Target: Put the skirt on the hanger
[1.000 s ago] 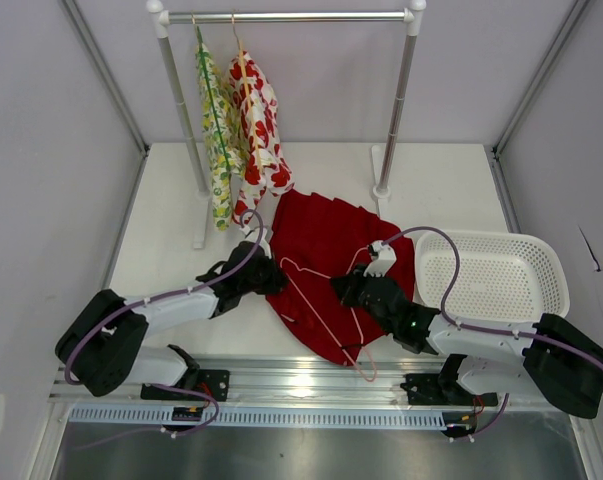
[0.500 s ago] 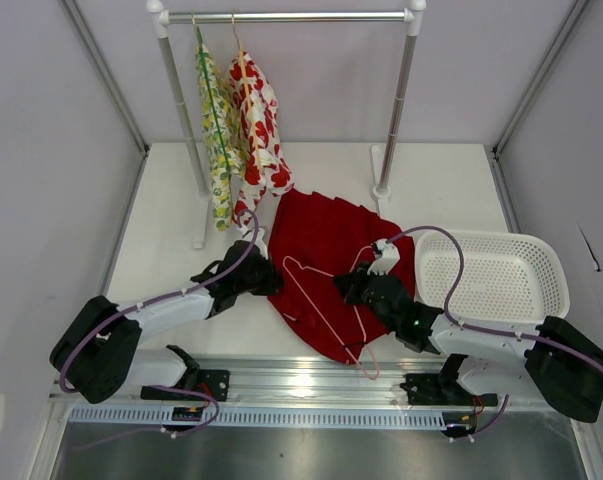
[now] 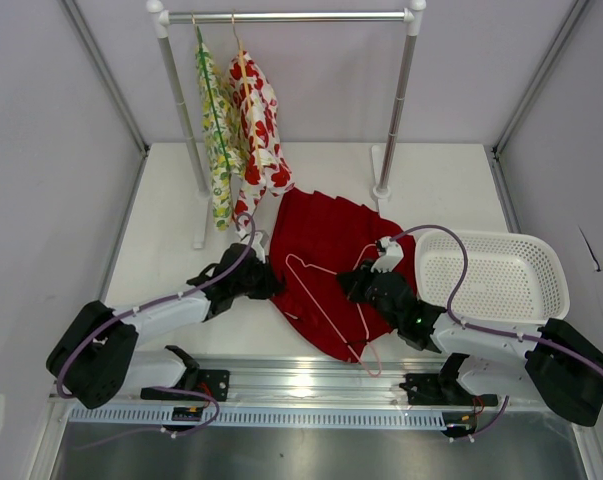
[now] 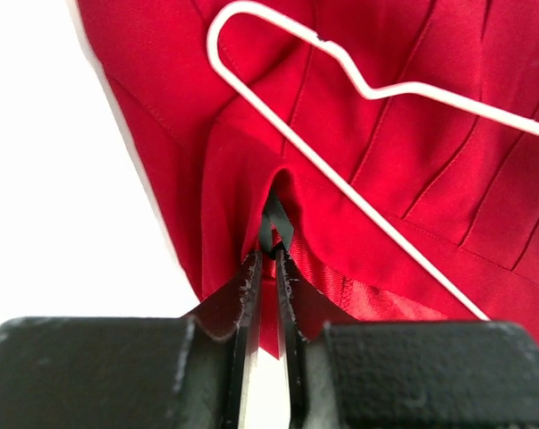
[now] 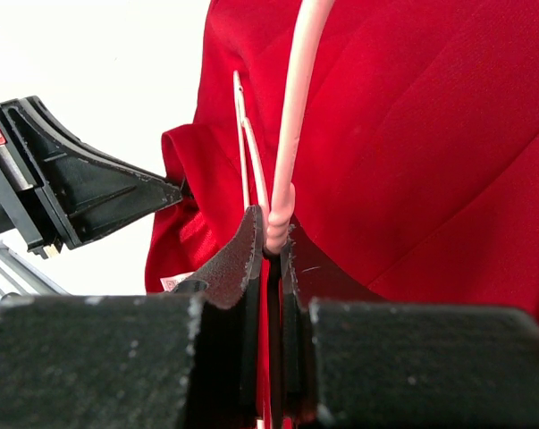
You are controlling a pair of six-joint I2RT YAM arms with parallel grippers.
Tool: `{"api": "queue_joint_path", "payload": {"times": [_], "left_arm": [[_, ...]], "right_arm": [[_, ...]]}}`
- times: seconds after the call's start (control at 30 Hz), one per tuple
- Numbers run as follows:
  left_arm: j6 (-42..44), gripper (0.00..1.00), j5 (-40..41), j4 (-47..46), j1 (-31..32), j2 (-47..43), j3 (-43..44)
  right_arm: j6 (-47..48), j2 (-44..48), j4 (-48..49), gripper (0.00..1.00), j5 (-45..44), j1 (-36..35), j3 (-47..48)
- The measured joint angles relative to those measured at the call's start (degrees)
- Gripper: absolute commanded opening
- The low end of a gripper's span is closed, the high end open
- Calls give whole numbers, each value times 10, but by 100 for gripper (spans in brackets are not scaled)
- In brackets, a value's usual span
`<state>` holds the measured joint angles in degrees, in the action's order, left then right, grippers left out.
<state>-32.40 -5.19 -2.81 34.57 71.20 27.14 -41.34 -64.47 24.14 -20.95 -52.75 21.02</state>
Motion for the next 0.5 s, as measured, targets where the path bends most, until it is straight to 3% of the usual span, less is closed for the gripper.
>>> {"api": "queue_joint_path", "payload": {"times": [0.17, 0.5], "left_arm": [[0, 0, -1, -1, -5, -4, -10], [-6, 1, -15, -42, -7, 10, -15]], "right_arm": [[0, 0, 0, 0, 5, 3, 0], [24, 48, -26, 0, 3, 4, 0]]}}
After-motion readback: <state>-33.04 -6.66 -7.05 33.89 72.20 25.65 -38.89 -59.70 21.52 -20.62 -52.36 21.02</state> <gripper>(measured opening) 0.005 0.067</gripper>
